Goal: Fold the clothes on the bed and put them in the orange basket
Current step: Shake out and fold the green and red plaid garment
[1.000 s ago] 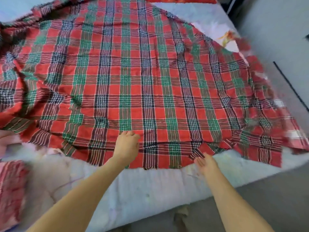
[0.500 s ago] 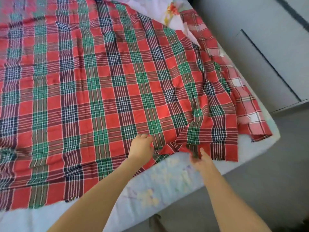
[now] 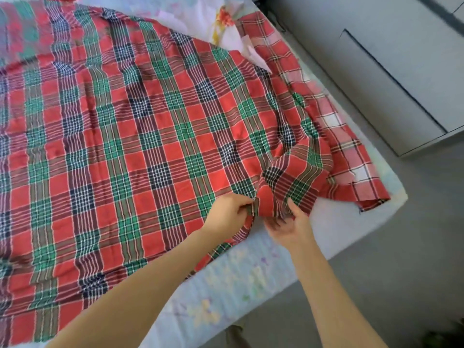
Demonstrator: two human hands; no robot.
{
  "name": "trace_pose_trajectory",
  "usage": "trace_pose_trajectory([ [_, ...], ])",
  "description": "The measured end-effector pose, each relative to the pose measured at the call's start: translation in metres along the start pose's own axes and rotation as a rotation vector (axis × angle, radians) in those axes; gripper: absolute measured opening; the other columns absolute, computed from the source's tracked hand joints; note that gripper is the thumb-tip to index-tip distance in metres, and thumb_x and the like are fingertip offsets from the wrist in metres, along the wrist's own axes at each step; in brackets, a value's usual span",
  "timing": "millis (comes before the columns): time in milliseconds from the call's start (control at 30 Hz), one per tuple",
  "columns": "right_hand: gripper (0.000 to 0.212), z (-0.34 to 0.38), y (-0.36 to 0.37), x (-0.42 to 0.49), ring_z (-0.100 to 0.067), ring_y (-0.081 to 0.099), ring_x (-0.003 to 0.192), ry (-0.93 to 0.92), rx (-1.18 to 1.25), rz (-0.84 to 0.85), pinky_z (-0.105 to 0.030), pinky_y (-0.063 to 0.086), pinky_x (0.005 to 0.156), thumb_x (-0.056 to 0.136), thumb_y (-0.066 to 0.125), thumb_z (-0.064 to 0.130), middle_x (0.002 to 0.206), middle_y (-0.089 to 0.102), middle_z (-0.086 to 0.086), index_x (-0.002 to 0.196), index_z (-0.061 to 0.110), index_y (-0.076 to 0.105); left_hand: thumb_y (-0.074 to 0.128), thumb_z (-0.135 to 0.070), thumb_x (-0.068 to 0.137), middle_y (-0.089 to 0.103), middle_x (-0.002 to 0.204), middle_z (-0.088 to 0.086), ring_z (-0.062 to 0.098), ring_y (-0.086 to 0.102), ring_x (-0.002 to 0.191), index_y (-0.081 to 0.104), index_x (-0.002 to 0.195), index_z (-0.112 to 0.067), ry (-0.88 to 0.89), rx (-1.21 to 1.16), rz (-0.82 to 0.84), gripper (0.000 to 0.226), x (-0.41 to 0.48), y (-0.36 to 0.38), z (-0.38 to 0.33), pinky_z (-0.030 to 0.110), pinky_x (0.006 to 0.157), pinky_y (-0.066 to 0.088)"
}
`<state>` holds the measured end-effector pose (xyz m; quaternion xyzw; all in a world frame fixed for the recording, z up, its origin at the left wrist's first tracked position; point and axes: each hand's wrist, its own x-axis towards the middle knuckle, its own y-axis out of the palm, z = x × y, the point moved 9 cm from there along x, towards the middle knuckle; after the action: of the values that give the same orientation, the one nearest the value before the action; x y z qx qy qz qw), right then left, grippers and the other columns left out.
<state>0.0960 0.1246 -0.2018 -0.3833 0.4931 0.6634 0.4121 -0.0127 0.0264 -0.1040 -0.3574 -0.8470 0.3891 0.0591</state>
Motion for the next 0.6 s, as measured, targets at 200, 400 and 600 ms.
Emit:
trace_pose_trajectory([
  [200, 0.033, 0.013, 0.017, -0.002, -0.024, 0.066, 0.083, 0.050, 0.059, 0.027, -0.036, 0.053, 0.075, 0.096, 0.048, 0.025, 0.115, 0.061, -0.010, 0.127, 0.017, 0.054, 0.050, 0.007, 0.080, 0.069, 0.107, 0.001, 0.007, 0.061, 0.085, 0.071, 0.109, -0.010, -0.094, -0.051, 0.043, 0.039, -0.005, -0.048, -0.014, 0.010, 0.075, 0.042],
  [400, 0.028, 0.086, 0.021, -0.003, -0.026, 0.054, 0.116, -0.185, 0.140, -0.042, -0.040, 0.041, 0.097, 0.098, 0.043, 0.022, 0.119, 0.060, -0.009, 0.121, 0.012, 0.056, 0.060, -0.007, 0.084, 0.065, 0.075, -0.016, 0.006, 0.058, 0.070, 0.074, 0.096, -0.023, -0.214, 0.169, 0.147, 0.025, -0.025, -0.107, 0.024, 0.023, 0.072, 0.047],
  [600, 0.018, 0.095, 0.154, -0.113, -0.014, 0.049, 0.054, -1.059, -0.758, 0.038, -0.024, 0.039, 0.060, 0.089, 0.058, 0.010, 0.057, 0.055, 0.003, 0.070, 0.010, 0.060, 0.063, -0.032, 0.087, 0.062, 0.123, -0.006, 0.012, 0.058, 0.110, 0.060, 0.121, -0.024, -0.419, 0.113, 0.227, 0.035, -0.055, -0.119, 0.075, 0.031, 0.101, 0.043],
])
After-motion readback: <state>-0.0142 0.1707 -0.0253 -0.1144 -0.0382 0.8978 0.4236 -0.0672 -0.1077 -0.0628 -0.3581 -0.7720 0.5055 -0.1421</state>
